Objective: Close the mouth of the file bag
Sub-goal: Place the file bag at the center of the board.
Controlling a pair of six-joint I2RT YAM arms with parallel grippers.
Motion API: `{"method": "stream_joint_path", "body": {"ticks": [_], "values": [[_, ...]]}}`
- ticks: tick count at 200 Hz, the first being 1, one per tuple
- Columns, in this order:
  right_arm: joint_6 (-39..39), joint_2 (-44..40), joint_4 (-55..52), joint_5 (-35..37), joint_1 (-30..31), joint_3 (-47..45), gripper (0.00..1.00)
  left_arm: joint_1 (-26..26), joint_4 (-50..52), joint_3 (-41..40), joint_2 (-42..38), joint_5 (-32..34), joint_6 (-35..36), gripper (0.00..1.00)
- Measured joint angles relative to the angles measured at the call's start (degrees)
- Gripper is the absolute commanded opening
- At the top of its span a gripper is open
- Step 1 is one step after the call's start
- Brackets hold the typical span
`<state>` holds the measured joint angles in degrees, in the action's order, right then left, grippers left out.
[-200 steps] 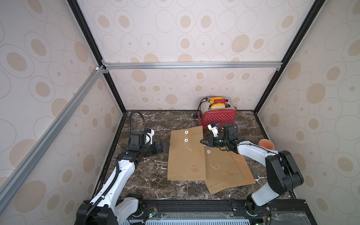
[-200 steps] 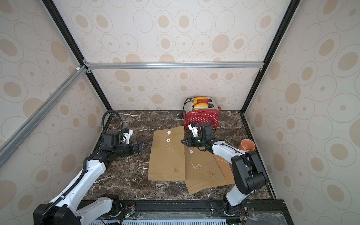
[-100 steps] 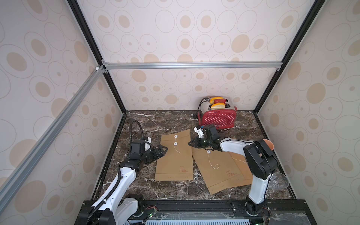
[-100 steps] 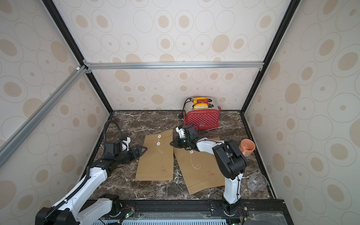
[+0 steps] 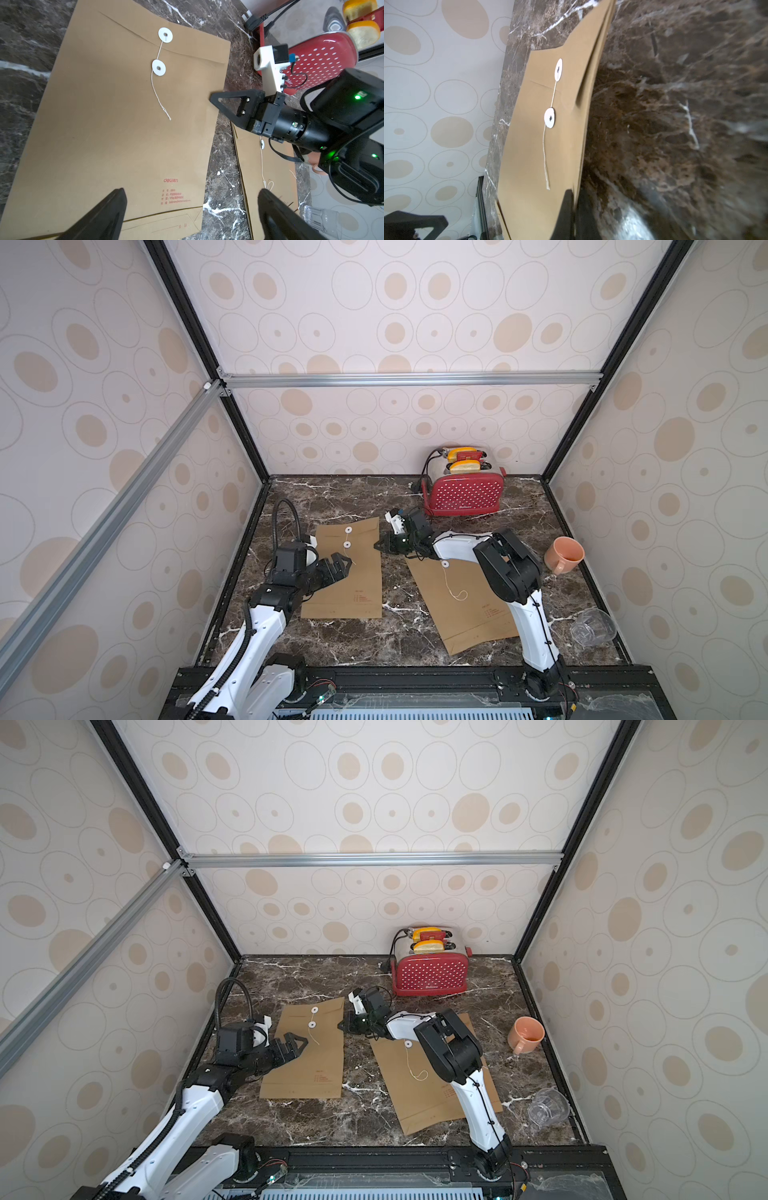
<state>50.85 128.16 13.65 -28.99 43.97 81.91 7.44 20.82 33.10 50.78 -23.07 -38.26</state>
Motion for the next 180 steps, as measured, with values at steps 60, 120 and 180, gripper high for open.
{"method": "stream_joint_path", "body": {"ticks": [60,120,180], "values": [[1.0,3.1,2.3,1.5,2.2,2.7,0.00,-0.1,0.7,0.0,-0.5,-1.2,0.6,0.99],[1.1,4.1,2.2,2.6,2.7,3.8,0.08,-0.3,0.8,0.0,0.3,-1.4,0.6,0.99],[1.3,6.0,0.6,4.5,3.1,6.6,0.16,-0.3,0.7,0.0,0.3,-2.1,0.6,0.99]]}}
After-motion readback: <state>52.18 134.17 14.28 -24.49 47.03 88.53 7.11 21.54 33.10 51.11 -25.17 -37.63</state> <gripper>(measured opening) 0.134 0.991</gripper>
